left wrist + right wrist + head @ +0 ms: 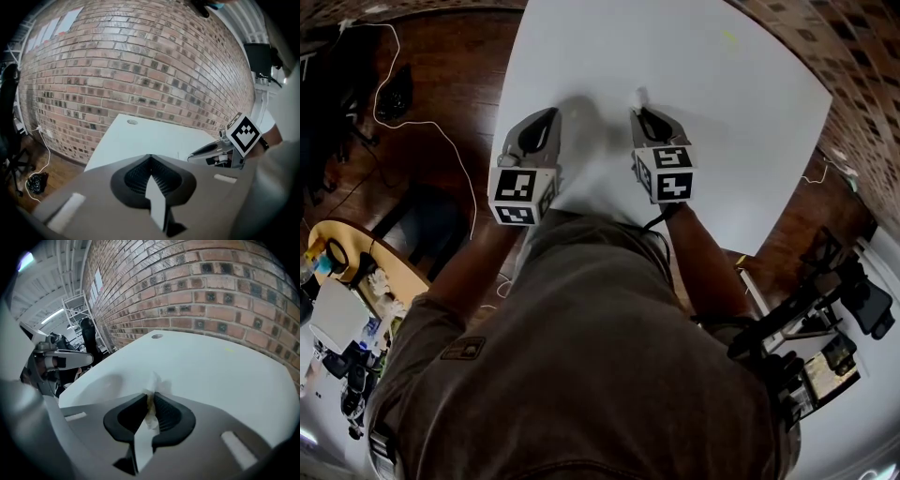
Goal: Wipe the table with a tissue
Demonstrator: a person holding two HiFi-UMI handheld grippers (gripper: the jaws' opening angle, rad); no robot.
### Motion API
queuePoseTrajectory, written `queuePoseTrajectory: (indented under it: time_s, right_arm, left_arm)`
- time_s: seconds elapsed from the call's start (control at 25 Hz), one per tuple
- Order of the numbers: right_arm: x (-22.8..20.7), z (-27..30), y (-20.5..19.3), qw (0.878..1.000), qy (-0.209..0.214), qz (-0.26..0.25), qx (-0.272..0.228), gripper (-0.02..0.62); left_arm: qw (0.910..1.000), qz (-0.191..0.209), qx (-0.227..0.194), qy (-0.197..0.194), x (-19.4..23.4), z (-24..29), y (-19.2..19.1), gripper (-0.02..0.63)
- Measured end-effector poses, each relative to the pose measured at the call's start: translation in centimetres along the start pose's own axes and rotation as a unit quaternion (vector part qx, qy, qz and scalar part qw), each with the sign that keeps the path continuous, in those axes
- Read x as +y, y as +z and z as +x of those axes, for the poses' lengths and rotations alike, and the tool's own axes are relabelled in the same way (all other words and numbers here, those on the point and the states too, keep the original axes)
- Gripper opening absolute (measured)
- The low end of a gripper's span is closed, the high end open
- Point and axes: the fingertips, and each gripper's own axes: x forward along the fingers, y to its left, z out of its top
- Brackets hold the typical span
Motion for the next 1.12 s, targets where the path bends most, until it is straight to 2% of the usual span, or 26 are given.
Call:
queuePoseTrajectory:
  time_s: [0.6, 0.88, 1.12]
  right_arm:
    - [-5.7, -1.9, -1.1, 0.997, -0.065, 0.051, -0.009, 0.06]
    - [-3.8, -0.9, -0.1, 0.998, -0.048, 0.037, -0.007, 0.06]
    - [0.1, 0.3, 0.4, 1.0, 0.001, 0.01, 0.002, 0.06]
  left_arm:
    - [0.9997, 0.015, 0.0, -0.017, -1.7, 0.4, 0.2, 0.002]
    - [0.9999, 0.009, -0.002, -0.008, -0.8, -0.1, 0.2, 0.002]
    - [1.0, 0.003, -0.002, 0.0, 0.0, -0.7, 0.1, 0.002]
